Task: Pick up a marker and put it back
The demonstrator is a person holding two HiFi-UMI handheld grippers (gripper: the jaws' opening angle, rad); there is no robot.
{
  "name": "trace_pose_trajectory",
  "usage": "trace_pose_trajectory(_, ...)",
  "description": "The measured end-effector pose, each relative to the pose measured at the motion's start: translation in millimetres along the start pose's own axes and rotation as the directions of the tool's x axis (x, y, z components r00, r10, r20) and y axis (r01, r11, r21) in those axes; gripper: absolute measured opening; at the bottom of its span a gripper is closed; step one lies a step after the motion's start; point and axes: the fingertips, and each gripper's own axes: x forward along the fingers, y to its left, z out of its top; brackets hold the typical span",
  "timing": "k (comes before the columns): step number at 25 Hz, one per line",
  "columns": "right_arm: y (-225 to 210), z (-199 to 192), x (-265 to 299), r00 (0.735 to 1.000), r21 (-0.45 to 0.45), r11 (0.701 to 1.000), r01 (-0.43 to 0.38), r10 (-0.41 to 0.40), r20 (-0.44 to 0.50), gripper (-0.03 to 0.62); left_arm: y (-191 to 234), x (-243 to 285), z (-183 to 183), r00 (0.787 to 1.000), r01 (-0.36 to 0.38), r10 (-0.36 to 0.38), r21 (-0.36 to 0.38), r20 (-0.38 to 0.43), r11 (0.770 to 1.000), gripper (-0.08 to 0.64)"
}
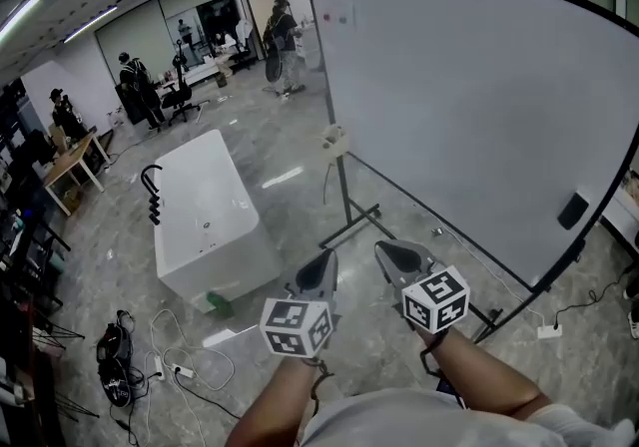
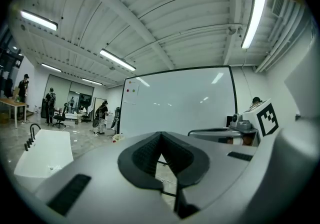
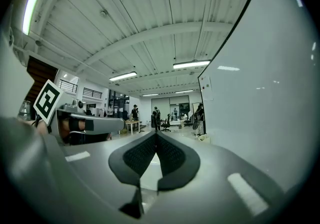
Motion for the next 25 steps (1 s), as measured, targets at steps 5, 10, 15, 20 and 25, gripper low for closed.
trace_pose_trajectory(5, 2.2, -5.1, 38.2, 0.999, 0.002, 1.000, 0.030, -0.030, -0.014, 0.003, 40.2, 11.4, 0.1, 0.999, 0.042, -0.042, -0.006, -0.013, 0.999, 0.002)
trace_pose_trajectory(10, -7.7, -18.1, 66.9, 0.998, 0.010, 0.999, 0.045, -0.045, -0.043, 0.003, 65.5, 26.0, -3.4, 0.998, 0.061, -0.061, -0.010, -0.020, 0.998, 0.002)
trace_pose_trajectory(15, -27.1, -21.8, 112.1, 0.998, 0.021, 0.999, 0.037, -0.036, -0.046, 0.003, 100.7, 55.0, -8.6, 0.998, 0.050, -0.051, -0.024, -0.031, 0.998, 0.002)
trace_pose_trajectory(20, -62.9, -30.6, 168.6, 0.999, 0.031, 0.999, -0.005, 0.007, -0.049, 0.003, 142.4, 105.2, -16.7, 0.999, 0.031, -0.032, -0.032, -0.041, 0.999, 0.002)
trace_pose_trajectory(25, -126.2, -37.7, 228.5, 0.998, 0.055, 0.998, -0.022, 0.026, -0.059, 0.003, 176.6, 178.6, -20.9, 0.998, 0.022, -0.024, -0.036, -0.056, 0.999, 0.002)
